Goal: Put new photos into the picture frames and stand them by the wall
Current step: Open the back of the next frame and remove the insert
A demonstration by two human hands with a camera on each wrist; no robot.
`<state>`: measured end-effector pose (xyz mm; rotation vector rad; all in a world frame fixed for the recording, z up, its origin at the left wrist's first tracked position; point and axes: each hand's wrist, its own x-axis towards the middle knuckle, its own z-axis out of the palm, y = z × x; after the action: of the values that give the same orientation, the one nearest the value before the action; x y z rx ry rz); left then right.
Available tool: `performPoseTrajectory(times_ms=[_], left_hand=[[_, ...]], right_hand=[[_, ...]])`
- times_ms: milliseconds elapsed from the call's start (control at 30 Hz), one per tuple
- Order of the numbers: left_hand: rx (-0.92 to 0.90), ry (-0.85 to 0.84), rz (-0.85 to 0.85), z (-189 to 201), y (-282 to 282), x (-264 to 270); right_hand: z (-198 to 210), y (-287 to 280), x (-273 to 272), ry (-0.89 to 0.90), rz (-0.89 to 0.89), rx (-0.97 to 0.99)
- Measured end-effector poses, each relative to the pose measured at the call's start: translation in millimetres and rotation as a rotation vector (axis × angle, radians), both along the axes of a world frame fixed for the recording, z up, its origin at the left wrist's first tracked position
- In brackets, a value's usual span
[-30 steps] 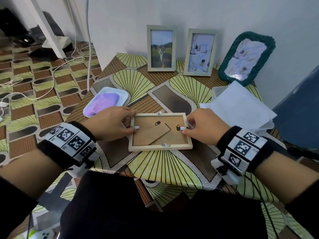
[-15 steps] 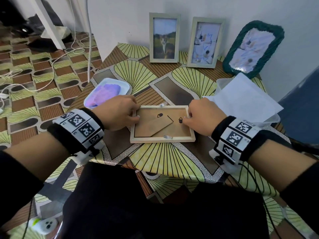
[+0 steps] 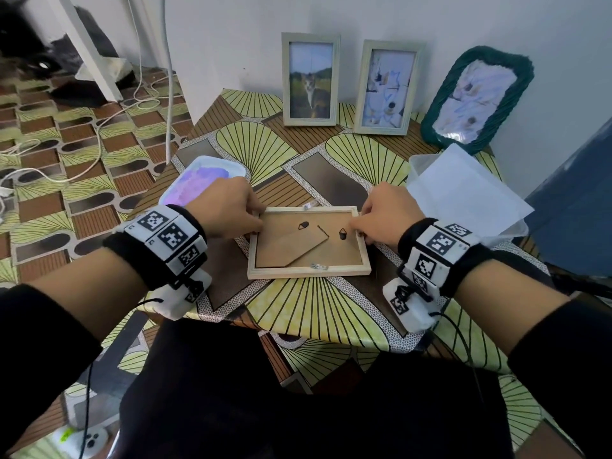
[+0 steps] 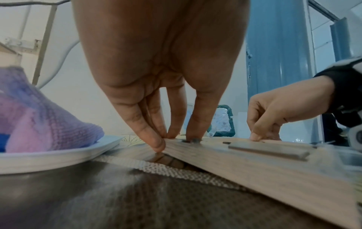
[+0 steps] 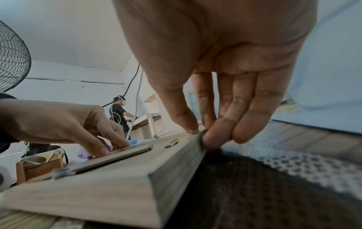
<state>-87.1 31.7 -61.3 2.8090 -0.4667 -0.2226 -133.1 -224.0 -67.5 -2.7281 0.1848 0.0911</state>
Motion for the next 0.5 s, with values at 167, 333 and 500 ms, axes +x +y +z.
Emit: performPoseTrajectory(times_ms=[167,333,500], left_hand=[[-0.004,0.041,-0.012,6,3,1],[-0.025,0.014,-0.052,6,8,1],[0.092,-0.047,-0.341,0,2,-3]], right_hand=[[6,-3,-23,-0.002,0.051,-0.049],[19,-7,-61,0.114,0.100,0.000],[12,-3,-77,0.288,0.036,0.325]])
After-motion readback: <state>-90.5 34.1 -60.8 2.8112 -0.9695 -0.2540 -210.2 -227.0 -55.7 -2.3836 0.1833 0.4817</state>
